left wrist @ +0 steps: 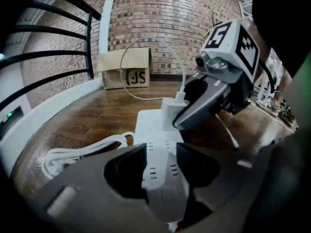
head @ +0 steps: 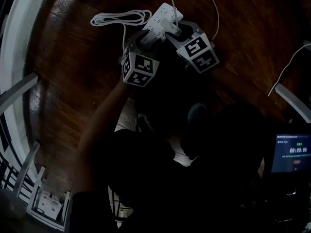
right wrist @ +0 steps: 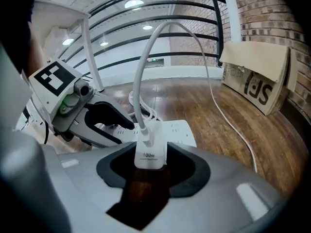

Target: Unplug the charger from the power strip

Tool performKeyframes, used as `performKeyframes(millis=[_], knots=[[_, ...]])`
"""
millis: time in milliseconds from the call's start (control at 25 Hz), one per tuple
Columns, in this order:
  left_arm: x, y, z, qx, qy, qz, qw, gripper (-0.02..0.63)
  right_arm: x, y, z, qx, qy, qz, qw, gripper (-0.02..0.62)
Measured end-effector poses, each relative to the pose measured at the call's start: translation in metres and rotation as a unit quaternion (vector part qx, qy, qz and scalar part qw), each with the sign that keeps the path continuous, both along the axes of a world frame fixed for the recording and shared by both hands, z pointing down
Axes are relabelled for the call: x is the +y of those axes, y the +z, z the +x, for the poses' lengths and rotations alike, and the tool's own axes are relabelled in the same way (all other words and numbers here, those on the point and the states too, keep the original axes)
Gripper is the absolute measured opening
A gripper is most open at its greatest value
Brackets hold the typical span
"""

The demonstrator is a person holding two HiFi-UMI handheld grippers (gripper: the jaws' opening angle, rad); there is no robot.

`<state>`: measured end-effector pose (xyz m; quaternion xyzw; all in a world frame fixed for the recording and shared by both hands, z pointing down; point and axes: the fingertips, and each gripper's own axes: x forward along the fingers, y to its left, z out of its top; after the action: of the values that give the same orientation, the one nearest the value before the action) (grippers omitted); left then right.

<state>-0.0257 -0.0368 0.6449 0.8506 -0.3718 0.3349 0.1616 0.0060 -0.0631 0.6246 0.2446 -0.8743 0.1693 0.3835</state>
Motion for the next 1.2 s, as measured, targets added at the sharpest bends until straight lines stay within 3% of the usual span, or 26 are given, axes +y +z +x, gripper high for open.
performKeyframes(millis=[240,1200], knots=[[0.003,-0.001,-0.001,-0.009,0.003,0.019,0.9998,0.19,0.002,-0.003,-0.001,0.008,-0.001,0.021,1.0,0.146],[0.0,0.01,0.003,-0.012,0.016,-0.007,0.9998,0.186,-0.002,-0.001,0.001,0.043,-0.004,0.038,0.998,0.14]])
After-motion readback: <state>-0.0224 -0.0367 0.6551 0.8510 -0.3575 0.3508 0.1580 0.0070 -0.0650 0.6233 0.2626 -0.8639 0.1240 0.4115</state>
